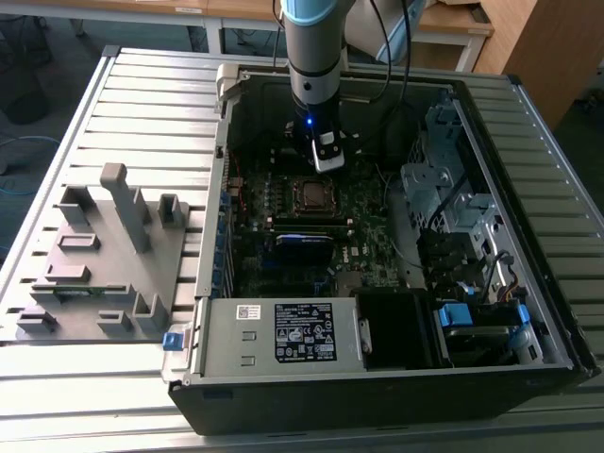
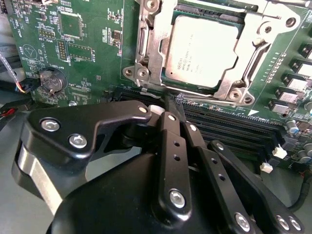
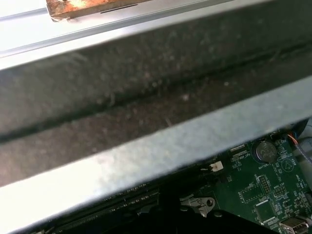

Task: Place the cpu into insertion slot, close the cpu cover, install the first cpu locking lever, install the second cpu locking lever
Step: 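Install the first cpu locking lever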

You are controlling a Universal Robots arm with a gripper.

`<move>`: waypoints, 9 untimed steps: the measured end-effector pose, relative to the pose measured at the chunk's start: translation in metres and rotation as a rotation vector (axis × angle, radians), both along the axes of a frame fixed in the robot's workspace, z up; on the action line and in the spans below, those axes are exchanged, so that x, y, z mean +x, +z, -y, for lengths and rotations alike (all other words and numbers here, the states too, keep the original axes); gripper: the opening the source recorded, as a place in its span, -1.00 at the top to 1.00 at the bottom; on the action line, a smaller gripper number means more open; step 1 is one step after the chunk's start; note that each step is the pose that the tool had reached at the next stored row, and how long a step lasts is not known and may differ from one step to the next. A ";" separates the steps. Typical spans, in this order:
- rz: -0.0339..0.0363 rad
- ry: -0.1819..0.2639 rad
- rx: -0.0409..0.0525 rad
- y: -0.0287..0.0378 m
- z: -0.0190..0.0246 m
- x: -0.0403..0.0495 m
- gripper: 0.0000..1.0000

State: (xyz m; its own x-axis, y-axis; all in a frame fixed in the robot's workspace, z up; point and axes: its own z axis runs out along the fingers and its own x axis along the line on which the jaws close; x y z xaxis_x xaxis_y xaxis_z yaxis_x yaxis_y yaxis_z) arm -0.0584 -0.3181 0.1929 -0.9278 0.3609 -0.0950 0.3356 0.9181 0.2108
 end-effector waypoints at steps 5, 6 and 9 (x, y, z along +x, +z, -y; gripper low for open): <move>0.0001 0.000 0.0001 0.0028 -0.0001 0.0000 0.80; 0.0001 0.000 0.0000 0.0038 -0.0001 0.0000 0.80; 0.0001 0.000 0.0002 0.0056 -0.0005 0.0000 0.80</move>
